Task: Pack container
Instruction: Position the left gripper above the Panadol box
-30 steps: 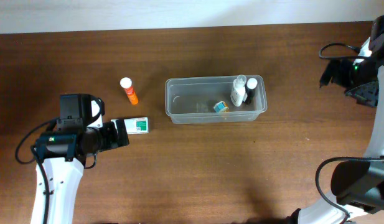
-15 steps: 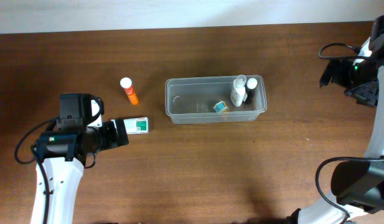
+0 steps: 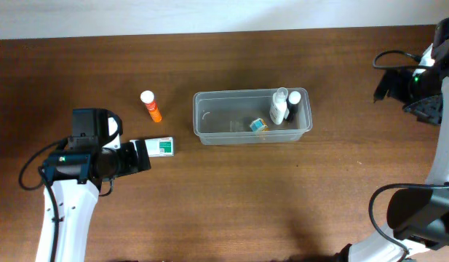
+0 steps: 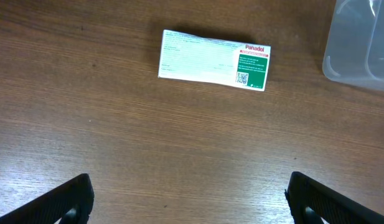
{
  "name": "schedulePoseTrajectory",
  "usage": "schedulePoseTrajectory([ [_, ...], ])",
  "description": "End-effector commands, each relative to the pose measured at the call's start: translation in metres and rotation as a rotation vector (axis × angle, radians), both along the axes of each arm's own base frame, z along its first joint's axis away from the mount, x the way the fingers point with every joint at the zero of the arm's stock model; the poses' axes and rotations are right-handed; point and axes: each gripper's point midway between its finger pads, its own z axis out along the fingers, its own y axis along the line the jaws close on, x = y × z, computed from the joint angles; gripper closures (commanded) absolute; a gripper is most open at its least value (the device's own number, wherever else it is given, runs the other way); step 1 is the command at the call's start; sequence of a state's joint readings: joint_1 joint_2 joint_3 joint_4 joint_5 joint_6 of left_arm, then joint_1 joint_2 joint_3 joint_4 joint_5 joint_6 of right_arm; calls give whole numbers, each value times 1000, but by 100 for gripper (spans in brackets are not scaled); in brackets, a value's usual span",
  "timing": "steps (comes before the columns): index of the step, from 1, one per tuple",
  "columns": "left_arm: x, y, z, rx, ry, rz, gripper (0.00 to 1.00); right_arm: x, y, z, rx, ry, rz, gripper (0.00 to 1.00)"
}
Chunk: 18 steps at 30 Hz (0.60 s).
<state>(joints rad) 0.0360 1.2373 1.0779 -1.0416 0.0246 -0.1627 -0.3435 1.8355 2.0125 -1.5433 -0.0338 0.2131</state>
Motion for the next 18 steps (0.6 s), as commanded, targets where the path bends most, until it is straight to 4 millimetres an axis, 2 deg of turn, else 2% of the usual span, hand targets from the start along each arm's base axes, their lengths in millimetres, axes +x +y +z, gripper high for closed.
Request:
schedulePoseTrajectory([
  [1, 3, 4, 3, 9, -5, 19, 1, -1, -4, -1, -10, 7, -11, 2],
  [13, 3, -2, 4, -25, -7, 6, 0, -1, -4, -1, -10, 7, -11, 2],
  [18, 9, -1, 3, -21, -19, 8, 1, -1, -4, -1, -9, 7, -12, 2],
])
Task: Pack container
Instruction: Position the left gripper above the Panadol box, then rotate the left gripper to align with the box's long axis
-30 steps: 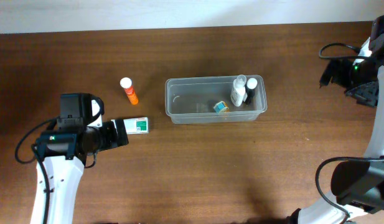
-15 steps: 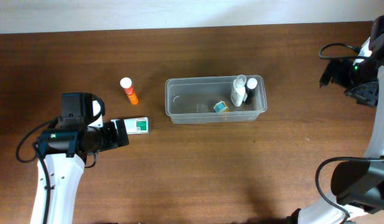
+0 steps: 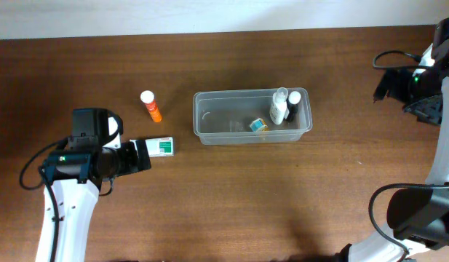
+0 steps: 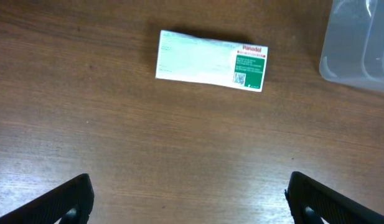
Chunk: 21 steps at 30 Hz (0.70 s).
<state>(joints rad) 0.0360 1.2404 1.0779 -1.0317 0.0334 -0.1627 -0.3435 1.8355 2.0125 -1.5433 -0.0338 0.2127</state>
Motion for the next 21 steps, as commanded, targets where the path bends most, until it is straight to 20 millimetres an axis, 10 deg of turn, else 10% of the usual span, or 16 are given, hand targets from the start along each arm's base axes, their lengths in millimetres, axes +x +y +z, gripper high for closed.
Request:
schedulePoseTrajectory([
  [1, 9, 0, 1, -13, -13, 11, 1, -1, -4, -1, -9, 7, -12, 2],
  [21, 40, 46, -46, 5, 61, 191, 1, -1, -4, -1, -9, 7, -12, 2],
])
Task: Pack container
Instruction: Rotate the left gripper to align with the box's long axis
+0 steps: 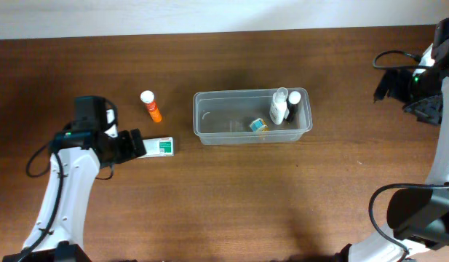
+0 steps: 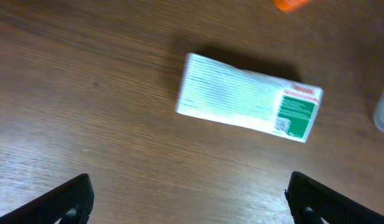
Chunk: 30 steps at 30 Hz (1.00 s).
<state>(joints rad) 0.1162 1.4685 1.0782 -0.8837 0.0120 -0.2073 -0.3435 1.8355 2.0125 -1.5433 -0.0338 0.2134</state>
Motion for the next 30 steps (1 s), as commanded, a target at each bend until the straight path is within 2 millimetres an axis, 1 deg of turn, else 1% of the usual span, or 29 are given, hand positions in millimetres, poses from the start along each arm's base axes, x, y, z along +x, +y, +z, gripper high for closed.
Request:
schedulePoseTrajectory([
  [1, 3, 22, 5, 10, -19, 79, 1, -1, -4, -1, -9, 7, -11, 2],
  [3, 1, 31, 5, 6, -18, 119, 1, -1, -4, -1, -9, 7, -11, 2],
  [7, -4, 43, 4, 2, -11, 158, 1, -1, -4, -1, -10, 7, -11, 2],
  [10, -5, 45, 4, -6, -8, 192, 1, -1, -4, -1, -9, 7, -11, 2],
  [14, -5, 45, 4, -36, -13, 286, 1, -1, -4, -1, -9, 7, -11, 2],
  [17, -3, 37, 5, -84, -19, 289, 1, -1, -4, -1, -10, 7, -11, 2],
  [21, -2, 33, 5, -105, -20, 266, 1, -1, -4, -1, -9, 7, -11, 2],
  [27, 2, 14, 7, -166, -36, 109, 1, -1, -4, -1, -9, 7, -11, 2],
  [30, 2, 10, 7, -173, -36, 94, 1, -1, -4, -1, -10, 7, -11, 2],
])
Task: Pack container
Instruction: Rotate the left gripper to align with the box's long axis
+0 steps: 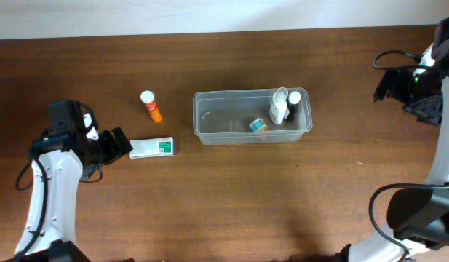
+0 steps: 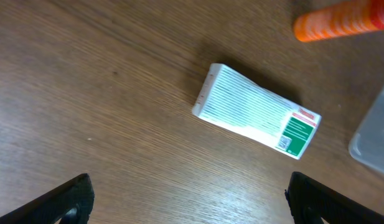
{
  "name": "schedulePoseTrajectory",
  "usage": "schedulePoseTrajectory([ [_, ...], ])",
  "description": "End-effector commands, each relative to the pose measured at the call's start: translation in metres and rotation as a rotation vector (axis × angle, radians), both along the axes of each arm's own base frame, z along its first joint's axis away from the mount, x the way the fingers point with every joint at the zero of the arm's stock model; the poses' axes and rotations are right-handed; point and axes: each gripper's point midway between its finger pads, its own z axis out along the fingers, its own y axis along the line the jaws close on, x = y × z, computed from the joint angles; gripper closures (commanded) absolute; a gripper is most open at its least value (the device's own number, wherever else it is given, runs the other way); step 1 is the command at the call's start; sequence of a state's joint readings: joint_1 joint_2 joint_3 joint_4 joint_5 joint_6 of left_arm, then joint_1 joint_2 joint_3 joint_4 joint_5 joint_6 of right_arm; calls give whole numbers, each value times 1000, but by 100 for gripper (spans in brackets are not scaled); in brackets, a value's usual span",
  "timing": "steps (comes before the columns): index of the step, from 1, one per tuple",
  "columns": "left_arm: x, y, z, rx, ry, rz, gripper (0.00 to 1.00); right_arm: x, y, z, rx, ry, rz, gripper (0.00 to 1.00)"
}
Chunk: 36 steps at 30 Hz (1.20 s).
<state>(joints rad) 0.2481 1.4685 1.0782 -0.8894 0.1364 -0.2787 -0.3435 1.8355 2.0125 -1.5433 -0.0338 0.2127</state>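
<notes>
A white and green Panadol box (image 1: 152, 148) lies flat on the wooden table, left of the clear plastic container (image 1: 209, 135). In the left wrist view the box (image 2: 257, 117) lies ahead of my left gripper (image 2: 190, 198), which is open with bare table between its fingers. In the overhead view the left gripper (image 1: 122, 142) is just left of the box, apart from it. An orange tube with a white cap (image 1: 151, 106) lies behind the box; its orange body (image 2: 341, 18) shows at the top of the wrist view. The container holds two white bottles (image 1: 281, 108) and a small blue item (image 1: 257, 125). My right gripper is out of view.
The right arm (image 1: 420, 80) is parked at the far right edge of the table, away from the container. The container's corner (image 2: 373, 130) shows at the right edge of the left wrist view.
My left arm has drawn back to the left, so the gripper now sits a little farther from the Panadol box. In the wrist view the box lies skewed and the orange tube has come into sight.
At first my open left gripper was at the box's left end, pointing toward the container. It stayed there at the following moment. Then the arm swung its base leftward, and now it has retreated farther left. The box, tube and container have kept their places.
</notes>
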Motion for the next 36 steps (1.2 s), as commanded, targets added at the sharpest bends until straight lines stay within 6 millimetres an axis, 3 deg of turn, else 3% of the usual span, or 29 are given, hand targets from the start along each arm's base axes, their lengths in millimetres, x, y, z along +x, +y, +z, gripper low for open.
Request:
schedulePoseTrajectory([
  [1, 7, -10, 6, -32, -32, -68, 1, -1, -4, -1, -9, 7, -12, 2],
  [12, 13, -42, 16, -268, -60, 13, 0, -1, -4, -1, -10, 7, -12, 2],
  [18, -35, -23, -3, -250, 215, 577, 1, -1, -4, -1, -9, 7, -12, 2],
  [20, -40, -19, -4, -238, 236, 654, 1, -1, -4, -1, -9, 7, -12, 2],
  [26, -37, -30, -2, -304, 241, 647, 1, -1, -4, -1, -9, 7, -12, 2],
  [31, -18, -48, 3, -367, 186, 591, 1, -1, -4, -1, -10, 7, -12, 2],
  [36, -11, -67, 2, -335, 177, 666, 1, -1, -4, -1, -9, 7, -12, 2],
])
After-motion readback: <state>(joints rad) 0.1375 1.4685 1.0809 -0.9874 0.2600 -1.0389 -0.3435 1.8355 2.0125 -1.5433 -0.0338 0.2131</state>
